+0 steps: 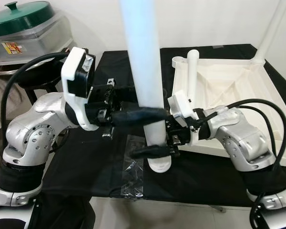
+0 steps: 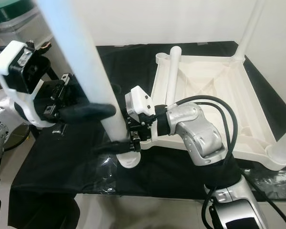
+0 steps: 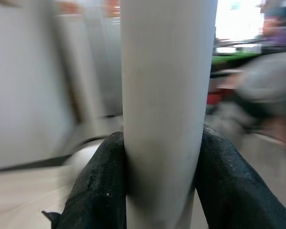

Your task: Building children table

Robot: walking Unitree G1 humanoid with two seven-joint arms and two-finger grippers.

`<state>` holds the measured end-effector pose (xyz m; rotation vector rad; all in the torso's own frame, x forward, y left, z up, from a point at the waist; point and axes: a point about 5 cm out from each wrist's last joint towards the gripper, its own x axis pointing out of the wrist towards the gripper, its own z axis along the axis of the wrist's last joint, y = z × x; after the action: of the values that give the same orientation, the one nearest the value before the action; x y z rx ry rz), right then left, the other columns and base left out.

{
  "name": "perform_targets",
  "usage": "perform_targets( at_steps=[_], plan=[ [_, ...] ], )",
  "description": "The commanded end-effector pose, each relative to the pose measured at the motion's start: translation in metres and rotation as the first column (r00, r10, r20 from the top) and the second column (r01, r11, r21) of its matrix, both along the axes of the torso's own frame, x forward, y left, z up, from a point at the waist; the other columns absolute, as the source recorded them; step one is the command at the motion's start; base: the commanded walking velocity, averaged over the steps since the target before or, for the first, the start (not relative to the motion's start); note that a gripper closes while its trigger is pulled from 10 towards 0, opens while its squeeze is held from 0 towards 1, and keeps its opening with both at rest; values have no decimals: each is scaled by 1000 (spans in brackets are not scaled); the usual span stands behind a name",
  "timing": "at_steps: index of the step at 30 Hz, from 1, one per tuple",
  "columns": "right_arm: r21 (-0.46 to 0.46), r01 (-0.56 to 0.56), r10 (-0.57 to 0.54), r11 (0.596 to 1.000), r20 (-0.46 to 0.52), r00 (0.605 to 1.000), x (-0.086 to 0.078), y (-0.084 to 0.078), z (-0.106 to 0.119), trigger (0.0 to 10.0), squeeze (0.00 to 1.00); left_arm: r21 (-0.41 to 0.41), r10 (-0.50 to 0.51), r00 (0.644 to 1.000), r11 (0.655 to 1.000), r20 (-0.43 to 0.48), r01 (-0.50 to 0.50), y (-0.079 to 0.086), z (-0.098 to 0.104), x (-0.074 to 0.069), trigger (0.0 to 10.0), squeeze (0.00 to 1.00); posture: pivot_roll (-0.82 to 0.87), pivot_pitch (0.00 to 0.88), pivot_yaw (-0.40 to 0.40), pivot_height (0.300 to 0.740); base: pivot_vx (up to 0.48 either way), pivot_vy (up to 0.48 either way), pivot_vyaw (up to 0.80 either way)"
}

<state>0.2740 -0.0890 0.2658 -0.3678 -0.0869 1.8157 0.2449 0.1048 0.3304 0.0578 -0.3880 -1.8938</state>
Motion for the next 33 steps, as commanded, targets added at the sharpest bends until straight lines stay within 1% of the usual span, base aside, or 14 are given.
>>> perform_targets(
  at_steps=[1,2,10,11,19,21,22,23,26,27,28,30,32,33],
  plan=[
    [-16,-60,60,998,-14,998,-3,5,-1,10000,404,28,-117,993,993,20,116,-3,2,-9,0,0,-45,83,76,740,0,0,0],
    [-34,-93,93,995,-27,995,-3,7,-3,10000,0,47,-182,983,983,30,180,-5,2,-12,0,0,-45,83,76,740,0,0,0],
    [-65,-124,120,990,-69,990,-2,13,-12,10000,0,34,-250,967,968,45,249,-16,5,-12,0,0,-46,89,72,740,0,0,0],
    [-60,-147,141,987,-97,985,-4,13,-14,0,0,26,-263,964,965,47,262,-16,7,-12,0,0,-45,96,73,740,0,0,0],
    [-4,-153,152,988,-109,982,-9,14,-14,0,0,-2,-278,960,960,26,278,-17,8,-9,0,0,-49,102,77,740,0,0,0],
    [34,-137,140,990,-91,986,-10,15,-9,0,0,-30,-240,971,970,4,240,-15,6,-2,2118,0,-55,110,78,740,0,0,0],
    [34,-137,140,990,-91,986,-10,15,-9,0,0,-30,-240,971,970,4,240,-15,6,-2,2118,0,-55,110,78,740,0,0,0],
    [67,-115,120,991,-80,990,-10,14,-5,0,0,-69,-161,986,985,-52,157,-12,5,9,8784,0,-56,117,79,740,0,0,0],
    [67,-115,120,991,-80,990,-10,14,-5,0,0,-69,-161,986,985,-52,157,-12,5,9,8784,0,-56,117,79,740,0,0,0],
    [88,-87,94,992,-76,993,-10,13,-4,0,0,-88,-104,992,991,-68,98,-10,4,14,10000,439,-56,123,78,740,0,0,0],
    [156,40,-27,987,-87,996,-5,1,-1,0,0,-135,103,985,983,-139,-122,4,-1,33,10000,1000,-56,147,80,740,0,0,0],
    [156,40,-27,987,-87,996,-5,1,-1,0,0,-135,103,985,983,-139,-122,4,-1,33,10000,1000,-56,147,80,740,0,0,0],
    [180,88,-71,980,-104,992,-4,-6,0,0,0,-145,186,968,967,-166,-211,11,-4,40,10000,1000,-56,160,81,740,0,0,0],
    [189,146,-124,971,-125,984,-5,-19,-1,0,0,-147,295,932,933,-209,-328,25,-11,47,10000,1000,-55,187,84,740,0,0,0]
  ],
)
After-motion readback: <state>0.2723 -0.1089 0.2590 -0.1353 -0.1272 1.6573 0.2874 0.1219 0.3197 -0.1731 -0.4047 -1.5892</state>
